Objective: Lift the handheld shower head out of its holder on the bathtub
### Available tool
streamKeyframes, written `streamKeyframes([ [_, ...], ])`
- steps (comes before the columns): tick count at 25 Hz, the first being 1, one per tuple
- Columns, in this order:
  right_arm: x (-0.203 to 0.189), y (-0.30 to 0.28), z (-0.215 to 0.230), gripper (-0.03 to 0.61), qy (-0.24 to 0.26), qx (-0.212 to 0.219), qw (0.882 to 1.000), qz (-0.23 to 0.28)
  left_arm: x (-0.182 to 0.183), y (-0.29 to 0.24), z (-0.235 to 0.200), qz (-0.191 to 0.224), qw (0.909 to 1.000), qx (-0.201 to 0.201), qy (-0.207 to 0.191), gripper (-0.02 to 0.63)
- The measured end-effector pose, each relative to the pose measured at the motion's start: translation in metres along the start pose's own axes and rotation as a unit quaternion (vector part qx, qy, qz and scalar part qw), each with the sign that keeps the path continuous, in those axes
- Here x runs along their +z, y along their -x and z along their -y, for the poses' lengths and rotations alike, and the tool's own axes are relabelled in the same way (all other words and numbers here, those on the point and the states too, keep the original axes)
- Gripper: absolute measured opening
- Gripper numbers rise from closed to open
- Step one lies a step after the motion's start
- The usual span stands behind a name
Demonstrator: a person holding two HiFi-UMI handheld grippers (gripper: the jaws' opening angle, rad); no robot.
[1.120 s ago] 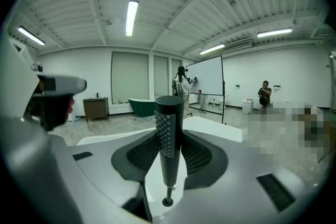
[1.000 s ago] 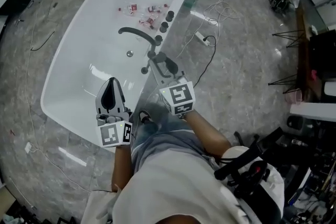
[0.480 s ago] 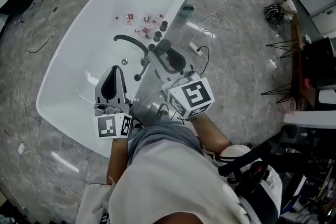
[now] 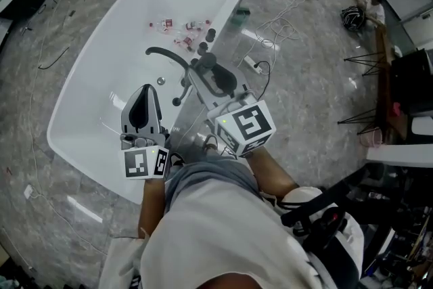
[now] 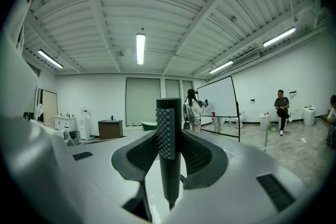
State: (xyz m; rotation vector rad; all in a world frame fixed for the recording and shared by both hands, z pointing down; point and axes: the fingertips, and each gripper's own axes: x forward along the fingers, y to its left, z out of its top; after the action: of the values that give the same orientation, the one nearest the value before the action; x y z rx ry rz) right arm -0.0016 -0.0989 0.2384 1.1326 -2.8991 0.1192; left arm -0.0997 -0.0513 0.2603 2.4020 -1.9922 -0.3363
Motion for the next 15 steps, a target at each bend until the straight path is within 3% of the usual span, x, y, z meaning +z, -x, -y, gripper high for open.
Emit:
streamKeyframes([
  [4,0.001,-0.002,0.001,0.140,-0.003,0.002,1.000,-0.002,0.001,-0.004,0.000,-0.008,0.9997,-0.007,0.022,0.018],
  [15,-0.015,0.004,-0.008,0.140,-0.006,0.003,1.000,-0.004,-0.013,0.009,0.002,-0.016,0.9996,-0.017,0.018,0.018],
])
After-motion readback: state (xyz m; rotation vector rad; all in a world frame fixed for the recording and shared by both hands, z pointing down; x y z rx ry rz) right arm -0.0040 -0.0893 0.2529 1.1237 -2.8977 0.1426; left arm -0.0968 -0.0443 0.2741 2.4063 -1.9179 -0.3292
